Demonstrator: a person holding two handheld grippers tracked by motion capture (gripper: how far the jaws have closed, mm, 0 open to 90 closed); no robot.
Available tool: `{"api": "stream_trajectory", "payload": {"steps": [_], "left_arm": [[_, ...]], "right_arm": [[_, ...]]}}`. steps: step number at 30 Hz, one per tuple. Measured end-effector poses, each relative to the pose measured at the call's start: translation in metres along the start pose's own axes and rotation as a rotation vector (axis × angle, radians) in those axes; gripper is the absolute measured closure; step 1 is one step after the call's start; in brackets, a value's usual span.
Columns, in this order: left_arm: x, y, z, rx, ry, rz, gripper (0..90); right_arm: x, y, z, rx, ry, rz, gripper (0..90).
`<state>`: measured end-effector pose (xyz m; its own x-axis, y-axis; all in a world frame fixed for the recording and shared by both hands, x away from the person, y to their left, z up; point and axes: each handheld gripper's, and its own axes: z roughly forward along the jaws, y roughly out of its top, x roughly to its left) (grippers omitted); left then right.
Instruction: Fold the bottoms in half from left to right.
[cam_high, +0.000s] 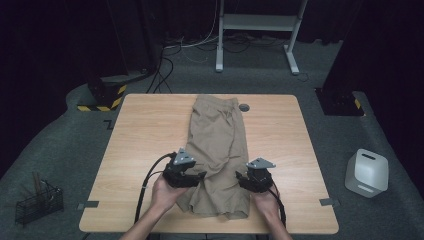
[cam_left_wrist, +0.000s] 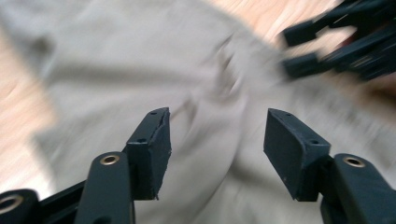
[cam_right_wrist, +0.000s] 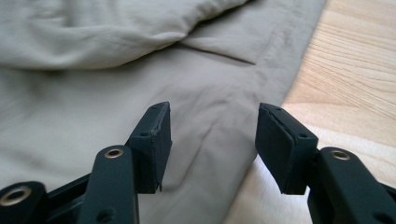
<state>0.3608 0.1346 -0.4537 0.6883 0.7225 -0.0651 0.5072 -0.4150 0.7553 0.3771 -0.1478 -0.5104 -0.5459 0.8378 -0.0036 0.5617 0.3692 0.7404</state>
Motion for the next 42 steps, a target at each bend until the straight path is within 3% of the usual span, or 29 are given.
{"api": "stream_trajectory", "payload": {"steps": [3, 7, 9, 10, 15, 18, 19, 21, 25, 27, 30, 35, 39, 42], "left_arm": [[0.009, -0.022, -0.003, 0.038, 0.054, -0.028, 40.5], [0.025, -0.045, 0.009, 0.073, 0.083, -0.115, 41.0], [0.031, -0.051, 0.017, 0.089, 0.094, -0.137, 43.5], [0.032, -0.052, 0.021, 0.094, 0.105, -0.137, 45.4], [0.047, -0.047, 0.033, 0.075, 0.145, -0.152, 58.2], [0.063, -0.039, 0.038, 0.092, 0.17, -0.178, 75.7], [0.067, -0.036, 0.038, 0.101, 0.182, -0.176, 75.7], [0.07, -0.03, 0.034, 0.081, 0.214, -0.168, 84.2], [0.061, -0.019, 0.007, -0.03, 0.239, -0.134, 87.7], [0.047, -0.013, -0.007, -0.07, 0.223, -0.079, 88.0], [0.026, -0.008, -0.014, -0.089, 0.185, -0.003, 88.1], [0.001, -0.015, 0.006, -0.017, 0.144, 0.077, 88.0], [-0.001, -0.029, 0.029, 0.063, 0.129, 0.076, 88.3], [0.002, -0.035, 0.041, 0.097, 0.133, 0.066, 88.7]], "right_arm": [[0.004, -0.003, -0.007, 0.004, 0.011, -0.018, 45.4], [0.011, -0.01, -0.012, 0.021, 0.03, -0.041, 45.5], [0.014, -0.013, -0.009, 0.043, 0.03, -0.052, 45.8], [0.016, -0.013, -0.006, 0.061, 0.023, -0.058, 45.8], [0.015, -0.008, 0.007, 0.029, 0.024, -0.044, 47.8], [0.012, 0.006, 0.023, 0.03, 0.016, -0.034, 48.0], [0.012, 0.006, 0.023, 0.03, 0.016, -0.034, 48.0], [0.011, 0.011, 0.029, 0.031, 0.011, -0.028, 48.0], [0.011, 0.013, 0.03, 0.03, 0.01, -0.026, 48.0], [0.011, 0.013, 0.03, 0.029, 0.009, -0.025, 48.0], [0.012, 0.013, 0.03, 0.033, 0.005, -0.022, 48.1], [0.015, 0.012, 0.024, 0.046, 0.008, -0.02, 45.6], [0.016, 0.001, 0.006, 0.036, 0.026, -0.028, 45.4], [0.015, -0.009, 0.0, 0.055, 0.035, -0.02, 45.8]]}}
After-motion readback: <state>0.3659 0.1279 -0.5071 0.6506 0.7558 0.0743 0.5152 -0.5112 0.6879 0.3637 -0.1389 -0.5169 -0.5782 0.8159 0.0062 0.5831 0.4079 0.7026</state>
